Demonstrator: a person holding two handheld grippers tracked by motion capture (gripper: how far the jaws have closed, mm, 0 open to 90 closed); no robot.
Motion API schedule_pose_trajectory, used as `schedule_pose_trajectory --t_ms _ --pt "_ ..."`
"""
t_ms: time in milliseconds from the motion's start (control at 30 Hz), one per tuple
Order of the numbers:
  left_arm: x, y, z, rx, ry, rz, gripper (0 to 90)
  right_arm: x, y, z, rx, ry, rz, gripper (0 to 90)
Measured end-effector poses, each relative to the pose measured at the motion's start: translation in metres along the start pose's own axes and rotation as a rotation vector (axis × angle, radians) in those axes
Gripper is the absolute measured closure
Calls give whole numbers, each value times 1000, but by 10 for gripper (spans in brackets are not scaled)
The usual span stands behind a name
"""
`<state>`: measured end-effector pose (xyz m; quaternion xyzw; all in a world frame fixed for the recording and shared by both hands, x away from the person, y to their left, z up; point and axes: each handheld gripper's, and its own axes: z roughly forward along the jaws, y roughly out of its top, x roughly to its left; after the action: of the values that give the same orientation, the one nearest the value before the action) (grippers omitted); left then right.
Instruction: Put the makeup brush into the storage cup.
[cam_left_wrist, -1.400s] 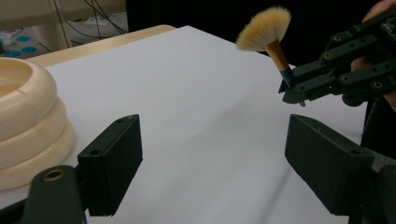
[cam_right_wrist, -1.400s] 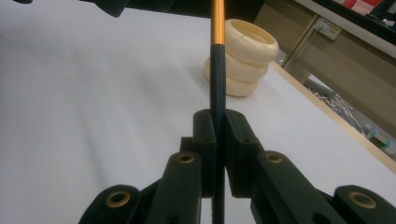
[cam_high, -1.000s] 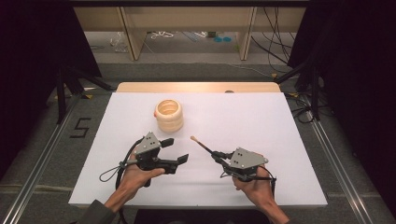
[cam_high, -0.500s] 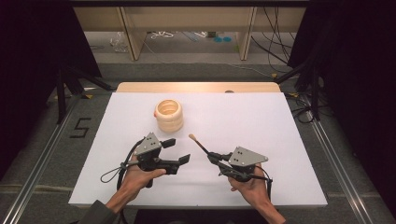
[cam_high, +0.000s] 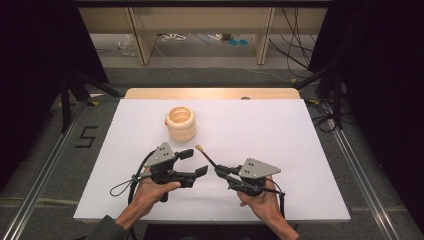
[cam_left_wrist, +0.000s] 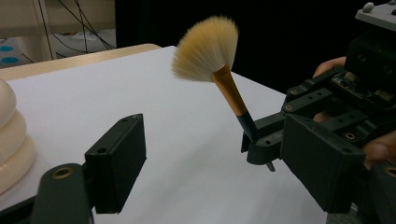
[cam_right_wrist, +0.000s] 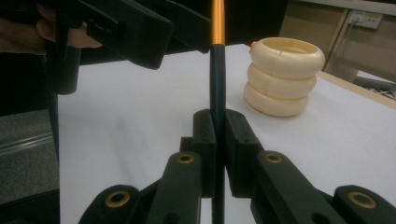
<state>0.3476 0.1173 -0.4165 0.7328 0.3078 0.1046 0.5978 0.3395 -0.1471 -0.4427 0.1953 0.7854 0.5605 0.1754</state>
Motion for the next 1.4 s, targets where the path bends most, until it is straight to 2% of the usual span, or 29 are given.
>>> schedule_pose_trajectory --t_ms 100,167,233,267,367,433,500,567,700,767,867,1000,1067,1200,1300,1367,1400 --pt "1 0 0 -2 -2 -5 237 1 -1 1 -3 3 5 844" --pt "1 1 0 -11 -13 -28 245 1 -1 2 -5 1 6 845" --pt "1 1 0 -12 -16 -23 249 1 -1 2 -3 7 6 844" --pt "0 1 1 -8 -16 -34 251 2 -1 2 -3 10 11 845" --pt "0 1 2 -8 -27 -27 275 2 -1 3 -23 16 38 844" --pt "-1 0 2 -12 -26 -44 278 2 -1 5 -35 23 47 844" --pt "-2 1 3 -15 -24 -49 283 2 -2 5 -38 14 49 844" --pt "-2 1 3 -16 -20 -55 295 2 -2 7 -47 33 58 844" --pt "-1 1 4 -19 -26 -62 322 4 -3 9 -42 37 71 844" --pt "-1 0 4 -18 -26 -69 338 4 -3 10 -58 43 67 844" --pt "-1 0 5 -21 -31 -77 364 6 -2 10 -45 39 75 844" --pt "-1 0 5 -24 -37 -84 397 7 -2 11 -55 44 70 844" --pt "-1 0 5 -27 -37 -100 413 7 -1 11 -54 44 72 844" --pt "-1 0 6 -29 -55 -96 443 9 -1 11 -51 58 92 844" --pt "-2 0 6 -31 -56 -109 474 9 -1 12 -57 54 97 844" --pt "-2 0 6 -32 -64 -111 494 10 -1 12 -59 51 95 844" --pt "-2 0 6 -33 -63 -115 503 9 0 13 -72 48 79 844"
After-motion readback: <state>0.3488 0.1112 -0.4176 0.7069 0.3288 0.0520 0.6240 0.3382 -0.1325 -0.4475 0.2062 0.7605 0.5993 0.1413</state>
